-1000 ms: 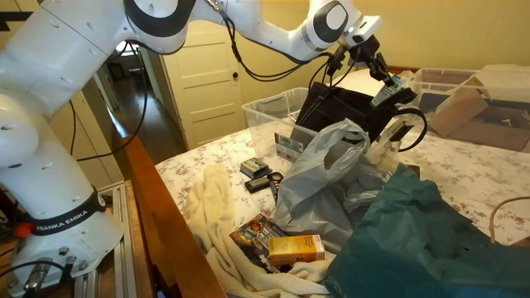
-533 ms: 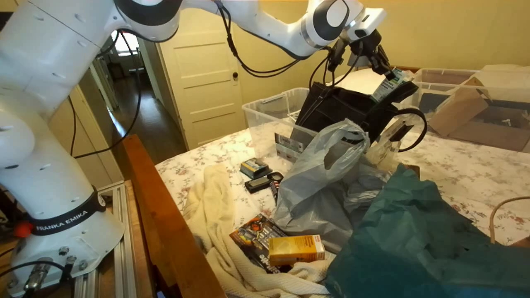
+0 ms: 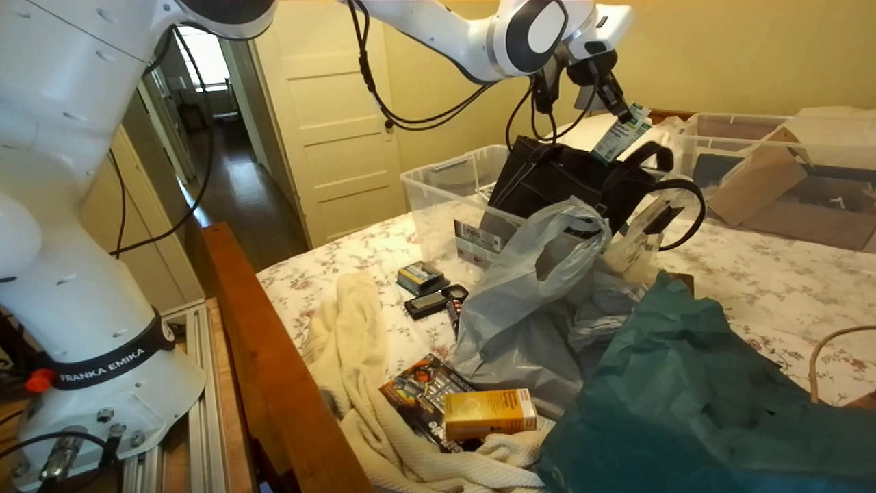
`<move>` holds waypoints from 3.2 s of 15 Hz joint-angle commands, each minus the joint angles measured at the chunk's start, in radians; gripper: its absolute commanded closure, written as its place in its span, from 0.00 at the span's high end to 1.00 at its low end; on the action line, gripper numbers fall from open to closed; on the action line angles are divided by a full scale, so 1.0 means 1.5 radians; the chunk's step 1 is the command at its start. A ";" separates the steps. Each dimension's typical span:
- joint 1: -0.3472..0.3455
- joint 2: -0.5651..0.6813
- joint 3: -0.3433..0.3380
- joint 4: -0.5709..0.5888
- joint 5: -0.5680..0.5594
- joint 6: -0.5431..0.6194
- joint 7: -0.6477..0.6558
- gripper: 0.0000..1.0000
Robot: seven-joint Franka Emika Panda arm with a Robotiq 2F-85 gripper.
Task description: Remove the white box from the front small pocket of the black bag and put it in the big pocket
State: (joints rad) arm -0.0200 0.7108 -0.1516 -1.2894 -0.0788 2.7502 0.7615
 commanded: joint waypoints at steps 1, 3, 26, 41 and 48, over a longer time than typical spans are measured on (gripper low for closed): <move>-0.034 -0.040 0.058 -0.042 0.072 -0.028 -0.134 0.01; -0.024 -0.038 0.039 -0.039 0.085 -0.040 -0.150 0.01; 0.111 0.007 -0.209 0.017 -0.133 -0.222 0.264 0.01; 0.115 0.152 -0.181 0.259 -0.215 -0.412 0.298 0.01; 0.108 0.238 -0.174 0.404 -0.266 -0.578 0.309 0.22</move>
State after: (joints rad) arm 0.1555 0.9872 -0.4186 -0.8172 -0.4468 1.9714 1.2262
